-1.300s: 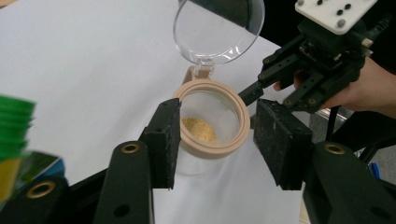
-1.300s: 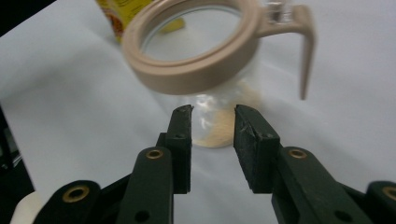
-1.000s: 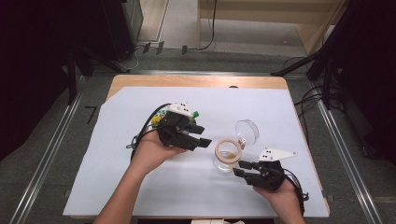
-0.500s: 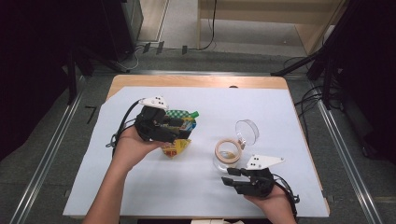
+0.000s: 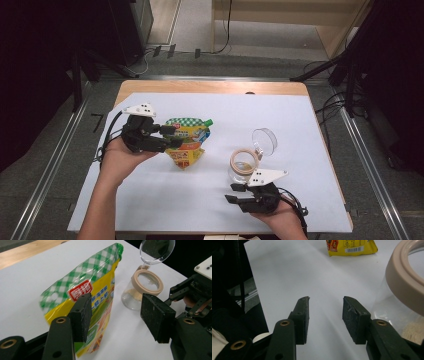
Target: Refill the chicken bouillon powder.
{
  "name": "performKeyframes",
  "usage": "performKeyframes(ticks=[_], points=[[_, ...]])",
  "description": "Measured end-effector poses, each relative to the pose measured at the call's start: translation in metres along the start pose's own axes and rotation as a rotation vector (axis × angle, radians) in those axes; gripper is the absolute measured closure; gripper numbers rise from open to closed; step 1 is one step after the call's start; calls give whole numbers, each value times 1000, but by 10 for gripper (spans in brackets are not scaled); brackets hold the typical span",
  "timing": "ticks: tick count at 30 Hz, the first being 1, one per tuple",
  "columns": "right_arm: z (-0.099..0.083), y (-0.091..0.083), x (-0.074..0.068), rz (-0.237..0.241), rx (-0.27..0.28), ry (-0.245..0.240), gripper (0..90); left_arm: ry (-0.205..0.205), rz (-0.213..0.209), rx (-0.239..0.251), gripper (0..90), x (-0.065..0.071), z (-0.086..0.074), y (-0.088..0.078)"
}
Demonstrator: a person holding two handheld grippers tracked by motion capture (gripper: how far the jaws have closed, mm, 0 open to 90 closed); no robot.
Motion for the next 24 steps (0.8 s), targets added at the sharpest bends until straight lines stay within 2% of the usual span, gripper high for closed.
performKeyframes(ticks=[5,8,11,13,16,21,24], points=[[3,1,1,9,15,3,569,-41,22,6,430,-11,-12,-9],[4,5,-1,20,13,11,549,-52,45,7,422,-16,-18,-14],[5,10,-4,26,14,10,548,-78,44,22,400,-24,-26,-15],[7,12,-5,30,18,3,548,-101,45,13,402,-29,-31,-12],[9,17,-7,35,20,-2,548,-108,33,-1,414,-34,-36,-4],[11,25,-11,40,9,-21,539,-124,-4,-8,438,-34,-39,12],[12,31,-13,40,7,-28,532,-129,-17,4,493,-33,-39,20]])
Point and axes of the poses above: each handheld gripper's, and its own axes: y roughly forward along the jaws, z roughly out of its top, x roughly to its right, the point moved 4 cm from there along y, roughly forward along the jaws, and after that the axes turned 6 degrees about -y, right-handed, at the moved point
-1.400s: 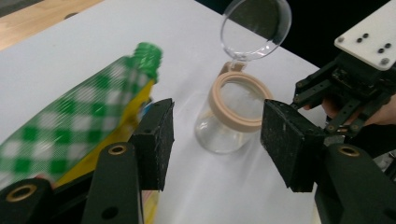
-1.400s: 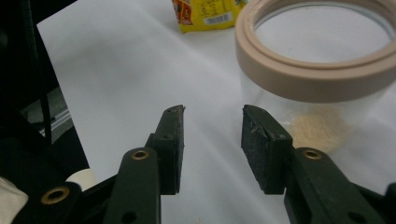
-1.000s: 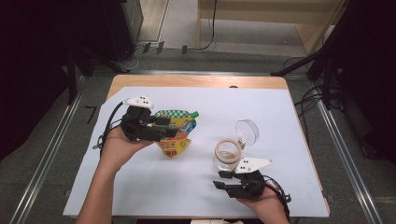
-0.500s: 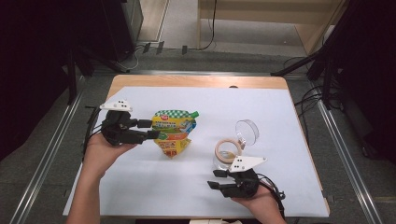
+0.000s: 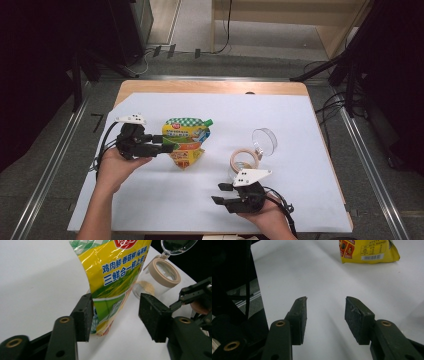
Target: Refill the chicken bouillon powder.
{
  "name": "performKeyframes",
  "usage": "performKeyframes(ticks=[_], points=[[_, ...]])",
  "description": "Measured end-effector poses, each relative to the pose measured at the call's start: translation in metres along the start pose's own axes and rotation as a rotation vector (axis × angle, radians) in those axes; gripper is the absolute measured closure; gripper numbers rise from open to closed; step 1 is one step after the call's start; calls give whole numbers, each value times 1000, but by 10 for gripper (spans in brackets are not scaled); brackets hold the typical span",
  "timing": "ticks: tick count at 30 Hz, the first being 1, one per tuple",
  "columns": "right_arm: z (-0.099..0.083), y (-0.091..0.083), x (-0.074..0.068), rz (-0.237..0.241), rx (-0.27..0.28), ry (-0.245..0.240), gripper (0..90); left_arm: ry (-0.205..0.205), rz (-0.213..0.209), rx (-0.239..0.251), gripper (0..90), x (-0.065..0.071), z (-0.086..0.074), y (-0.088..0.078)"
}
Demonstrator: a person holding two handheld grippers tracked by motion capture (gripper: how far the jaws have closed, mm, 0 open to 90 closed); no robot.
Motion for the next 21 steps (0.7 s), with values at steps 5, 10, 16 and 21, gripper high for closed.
performKeyframes(ticks=[5,10,16,21], points=[[4,10,-3,-3,-1,-17,497,11,-7,1,558,1,-2,10],[13,22,-3,-6,5,-45,484,18,9,-7,571,1,-4,20],[25,36,2,1,26,-42,482,62,39,-21,597,6,-4,37],[20,46,4,-12,50,-14,486,79,42,5,749,6,-3,33]])
Point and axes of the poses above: each handheld gripper's, and its own axes: y roughly forward along the jaws, z roughly out of its top, x roughly to its right, the point moved 4 cm from there along y, roughly forward along the jaws, and after that the axes turned 6 degrees about -y, right-handed, at the moved point
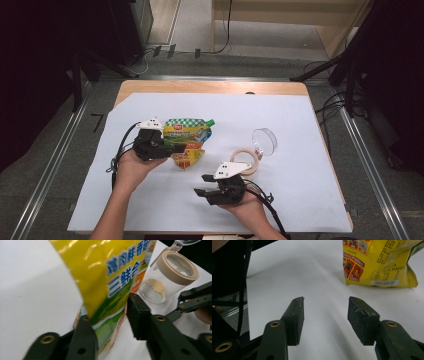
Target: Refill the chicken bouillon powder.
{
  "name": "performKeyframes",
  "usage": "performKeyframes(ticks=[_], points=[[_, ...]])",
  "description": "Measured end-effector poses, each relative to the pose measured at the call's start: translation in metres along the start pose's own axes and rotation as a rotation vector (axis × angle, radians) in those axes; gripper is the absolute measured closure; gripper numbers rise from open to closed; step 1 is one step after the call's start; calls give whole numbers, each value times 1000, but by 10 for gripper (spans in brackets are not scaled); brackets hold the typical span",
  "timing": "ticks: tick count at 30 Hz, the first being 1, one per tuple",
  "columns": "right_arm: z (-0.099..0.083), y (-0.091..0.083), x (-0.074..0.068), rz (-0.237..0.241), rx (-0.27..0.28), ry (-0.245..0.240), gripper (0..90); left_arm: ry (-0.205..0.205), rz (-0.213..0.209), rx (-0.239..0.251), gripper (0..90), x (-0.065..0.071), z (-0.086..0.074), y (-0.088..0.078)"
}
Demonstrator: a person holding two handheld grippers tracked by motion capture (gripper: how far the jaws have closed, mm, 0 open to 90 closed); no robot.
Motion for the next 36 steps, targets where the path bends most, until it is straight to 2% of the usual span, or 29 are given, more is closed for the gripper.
performKeyframes(ticks=[3,4,10,12,16,19,28,32,36], points=[[-7,2,1,-11,-17,3,488,19,3,5,877,3,0,0],[-9,2,1,-12,-15,9,489,21,5,-2,891,3,1,0],[-14,1,4,-30,-19,12,490,6,-5,-21,899,6,5,-6],[-13,2,5,-29,-15,14,491,30,-12,-32,899,11,9,-14],[-15,4,4,-29,-17,15,492,48,-74,-29,900,22,16,-30],[-15,5,5,-38,-14,11,496,56,-104,-24,900,28,20,-38],[-15,10,6,-61,5,39,538,93,-170,-45,900,58,32,-48],[-14,12,6,-98,12,27,588,128,-198,-56,900,73,36,-48],[-12,9,8,-149,45,31,673,131,-242,-67,899,89,41,-50]])
Point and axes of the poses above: each handheld gripper's, and its own axes: y roughly forward along the jaws, z roughly out of its top, x roughly to its right, the point moved 4 cm from there along y, roughly forward along the jaws, and after that the axes turned 6 degrees about -y, right-handed, at the moved point
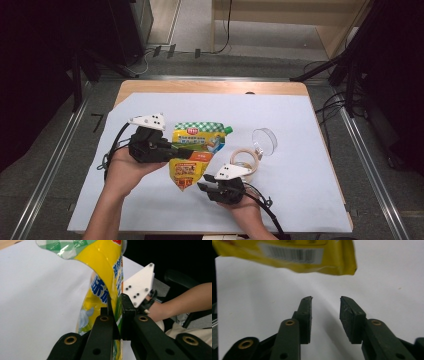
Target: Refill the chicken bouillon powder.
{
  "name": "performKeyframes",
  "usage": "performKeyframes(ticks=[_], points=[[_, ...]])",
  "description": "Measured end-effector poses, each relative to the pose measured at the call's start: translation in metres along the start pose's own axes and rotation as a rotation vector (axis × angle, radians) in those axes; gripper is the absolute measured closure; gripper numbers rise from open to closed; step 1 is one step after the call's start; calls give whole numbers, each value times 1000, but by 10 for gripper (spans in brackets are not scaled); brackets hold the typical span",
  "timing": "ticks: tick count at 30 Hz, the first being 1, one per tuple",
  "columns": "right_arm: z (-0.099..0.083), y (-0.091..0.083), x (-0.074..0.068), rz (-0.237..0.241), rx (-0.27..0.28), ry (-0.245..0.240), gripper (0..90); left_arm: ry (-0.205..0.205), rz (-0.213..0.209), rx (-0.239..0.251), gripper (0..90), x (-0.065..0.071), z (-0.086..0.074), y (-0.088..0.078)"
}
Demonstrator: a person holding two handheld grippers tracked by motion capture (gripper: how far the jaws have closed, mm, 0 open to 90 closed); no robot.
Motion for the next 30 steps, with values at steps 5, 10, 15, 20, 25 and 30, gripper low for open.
performKeyframes(ticks=[5,10,15,20,25,30], points=[[6,-4,2,-21,62,3,676,-36,-61,-12,899,5,2,5],[9,-7,-7,-39,80,-104,661,-73,-33,-4,898,0,2,11],[8,-6,-18,-6,62,-109,673,-82,8,11,896,1,4,16],[9,-7,-26,34,55,-117,678,-91,42,29,893,0,6,23],[9,-7,-35,75,49,-120,700,-89,38,11,863,1,4,37],[11,-9,-45,105,58,-122,712,-91,42,9,844,2,4,45]])
Point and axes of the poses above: each handheld gripper's, and its own axes: y roughly forward along the jaws, z roughly out of its top, x roughly to its right, the point moved 4 cm from there along y, roughly forward along the jaws, and after that the axes turned 6 degrees about -y, right-handed, at the moved point
